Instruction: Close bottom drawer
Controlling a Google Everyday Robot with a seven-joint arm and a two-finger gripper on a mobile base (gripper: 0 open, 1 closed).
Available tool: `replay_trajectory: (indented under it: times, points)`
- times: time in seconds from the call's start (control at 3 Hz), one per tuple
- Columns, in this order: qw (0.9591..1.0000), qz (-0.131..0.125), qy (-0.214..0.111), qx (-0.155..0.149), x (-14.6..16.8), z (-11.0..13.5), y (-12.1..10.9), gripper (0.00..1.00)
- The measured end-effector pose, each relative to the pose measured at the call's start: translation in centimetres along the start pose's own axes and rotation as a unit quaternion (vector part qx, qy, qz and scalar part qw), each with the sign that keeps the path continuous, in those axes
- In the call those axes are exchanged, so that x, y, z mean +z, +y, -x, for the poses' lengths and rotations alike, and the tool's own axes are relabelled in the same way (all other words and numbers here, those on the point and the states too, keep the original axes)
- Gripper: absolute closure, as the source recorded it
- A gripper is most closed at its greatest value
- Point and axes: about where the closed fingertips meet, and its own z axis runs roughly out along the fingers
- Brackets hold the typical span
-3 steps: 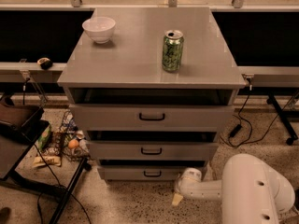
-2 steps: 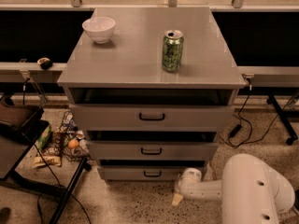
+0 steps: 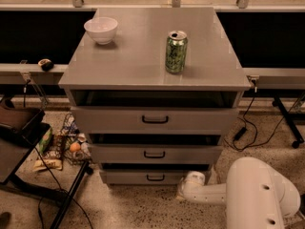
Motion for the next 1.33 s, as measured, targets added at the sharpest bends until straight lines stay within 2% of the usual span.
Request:
replay_trajectory:
  times: [0.33, 0.67, 1.0, 1.33]
  points:
    - [0.9998, -0.005, 0.019, -0.005, -2.3, -1.0, 1.3, 0.65]
    - [0.9964, -0.062, 0.058, -0.005, -10.3, -2.8, -0.9, 0.89]
    - [0.987, -0.101, 0.125, -0.011, -19.3, -5.8, -2.1, 1.0]
    - [0.9763, -0.086, 0.198, -0.013, -27.4, -9.8, 0.8, 1.0]
